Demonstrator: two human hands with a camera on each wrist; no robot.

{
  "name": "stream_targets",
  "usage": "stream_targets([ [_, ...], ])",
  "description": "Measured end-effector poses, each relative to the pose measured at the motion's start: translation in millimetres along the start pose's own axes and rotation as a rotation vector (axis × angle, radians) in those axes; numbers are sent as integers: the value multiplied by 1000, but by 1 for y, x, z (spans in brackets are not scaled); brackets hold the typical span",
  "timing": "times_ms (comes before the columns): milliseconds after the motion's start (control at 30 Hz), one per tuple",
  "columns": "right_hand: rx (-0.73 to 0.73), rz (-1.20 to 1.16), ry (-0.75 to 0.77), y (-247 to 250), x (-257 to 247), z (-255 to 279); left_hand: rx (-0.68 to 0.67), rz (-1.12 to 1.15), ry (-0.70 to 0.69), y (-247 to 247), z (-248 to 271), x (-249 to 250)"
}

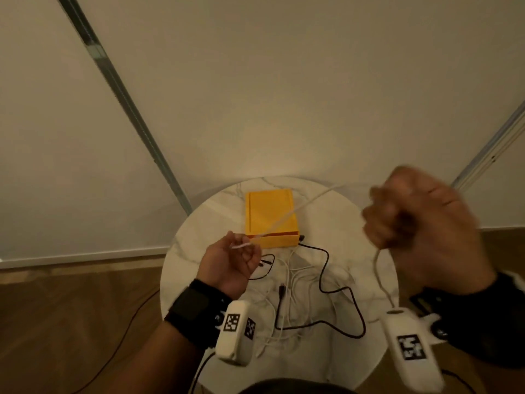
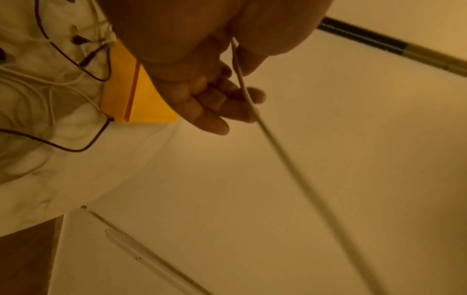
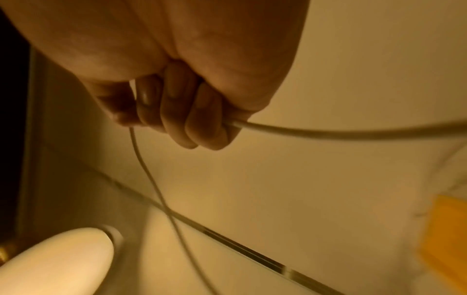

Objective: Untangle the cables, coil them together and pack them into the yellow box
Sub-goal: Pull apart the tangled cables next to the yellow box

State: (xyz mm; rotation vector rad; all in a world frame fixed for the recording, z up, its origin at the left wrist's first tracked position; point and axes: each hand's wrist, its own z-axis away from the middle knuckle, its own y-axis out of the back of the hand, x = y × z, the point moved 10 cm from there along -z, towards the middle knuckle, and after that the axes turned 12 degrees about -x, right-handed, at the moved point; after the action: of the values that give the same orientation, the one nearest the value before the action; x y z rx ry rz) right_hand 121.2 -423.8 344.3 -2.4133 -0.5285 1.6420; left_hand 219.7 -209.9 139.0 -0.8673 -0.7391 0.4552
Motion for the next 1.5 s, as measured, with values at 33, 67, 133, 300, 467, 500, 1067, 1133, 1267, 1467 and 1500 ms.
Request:
stream_targets([
  [33, 18, -70, 29, 9, -17, -3, 23, 12, -17, 7, -1, 4],
  [67, 16, -90, 48, 18, -32, -7, 30, 30, -26, 12, -1, 7],
  [133, -29, -24, 75, 35, -53, -15, -6, 76, -25, 15, -1, 11],
  [300, 66, 265, 74, 64, -66, -9, -92, 100, -199, 11, 1, 68],
  [467, -35, 1039, 32, 55, -106, -7, -96, 157, -353, 37, 18, 127],
  [500, -56, 1102, 31, 52, -106, -7, -81, 127, -388, 40, 24, 132],
  [1067, -452, 1203, -220, -22, 112, -51, -87, -1156, -767, -68, 94, 102],
  [1133, -474, 1155, -210, -35, 118, -55, -148, -1406, -766, -79, 82, 77],
  [1267, -487, 1118, -155, -49, 118, -64, -291, -1417, -533, -87, 52, 41],
  [1467, -468, 1202, -112, -35, 120, -68, -302, -1472, -499, -83, 38, 41],
  [1500, -468, 1219, -107, -33, 121, -69, -275, -1519, -502, -82, 35, 45],
])
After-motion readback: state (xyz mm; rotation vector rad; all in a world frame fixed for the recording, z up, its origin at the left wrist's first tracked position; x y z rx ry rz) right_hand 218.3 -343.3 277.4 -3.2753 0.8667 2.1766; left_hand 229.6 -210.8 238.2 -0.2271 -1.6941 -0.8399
